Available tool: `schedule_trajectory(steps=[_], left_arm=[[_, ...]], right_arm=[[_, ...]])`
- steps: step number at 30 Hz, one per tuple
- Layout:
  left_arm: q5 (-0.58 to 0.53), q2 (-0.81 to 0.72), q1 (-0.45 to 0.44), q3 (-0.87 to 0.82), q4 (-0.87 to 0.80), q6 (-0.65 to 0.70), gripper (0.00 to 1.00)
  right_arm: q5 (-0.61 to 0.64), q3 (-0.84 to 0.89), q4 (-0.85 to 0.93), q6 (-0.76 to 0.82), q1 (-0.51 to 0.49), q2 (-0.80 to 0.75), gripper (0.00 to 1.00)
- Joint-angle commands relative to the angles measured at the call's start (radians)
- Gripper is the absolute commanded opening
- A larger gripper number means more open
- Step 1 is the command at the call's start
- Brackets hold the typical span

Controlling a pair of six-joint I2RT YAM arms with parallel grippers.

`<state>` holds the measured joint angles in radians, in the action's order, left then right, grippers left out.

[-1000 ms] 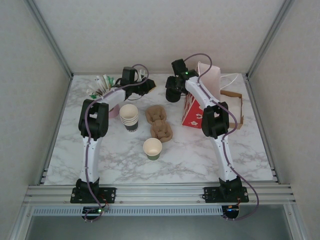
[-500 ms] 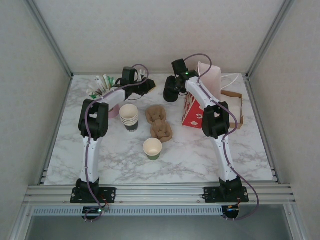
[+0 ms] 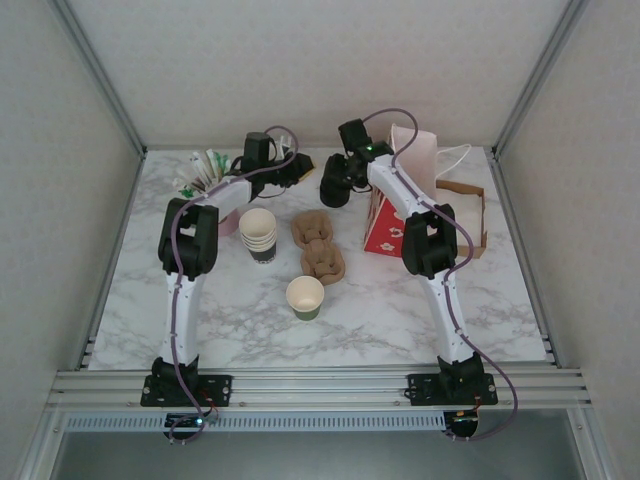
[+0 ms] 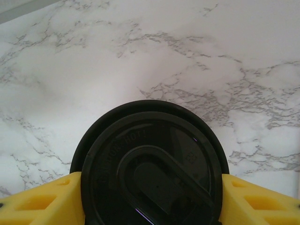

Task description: Pack the takeout coffee

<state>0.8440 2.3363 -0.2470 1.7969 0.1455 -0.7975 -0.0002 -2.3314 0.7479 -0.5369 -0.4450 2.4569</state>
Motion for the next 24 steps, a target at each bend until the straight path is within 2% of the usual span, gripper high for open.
schedule_trajectory(steps=[1,15,24], left_arm=[[0.053,0.039,-0.008,-0.013,0.071,-0.037,0.25],[0.088,0.135,-0.021,0.074,0.045,-0.052,0.24],[0.087,0.138,-0.024,0.08,0.038,-0.046,0.24]], right_arm=[[-0.021,0.006,0.028,-0.005,-0.006,-0.059,0.63],[-0.035,-0.002,0.031,-0.012,-0.007,-0.062,0.62],[-0.044,-0.025,0.048,-0.005,-0.007,-0.049,0.62]])
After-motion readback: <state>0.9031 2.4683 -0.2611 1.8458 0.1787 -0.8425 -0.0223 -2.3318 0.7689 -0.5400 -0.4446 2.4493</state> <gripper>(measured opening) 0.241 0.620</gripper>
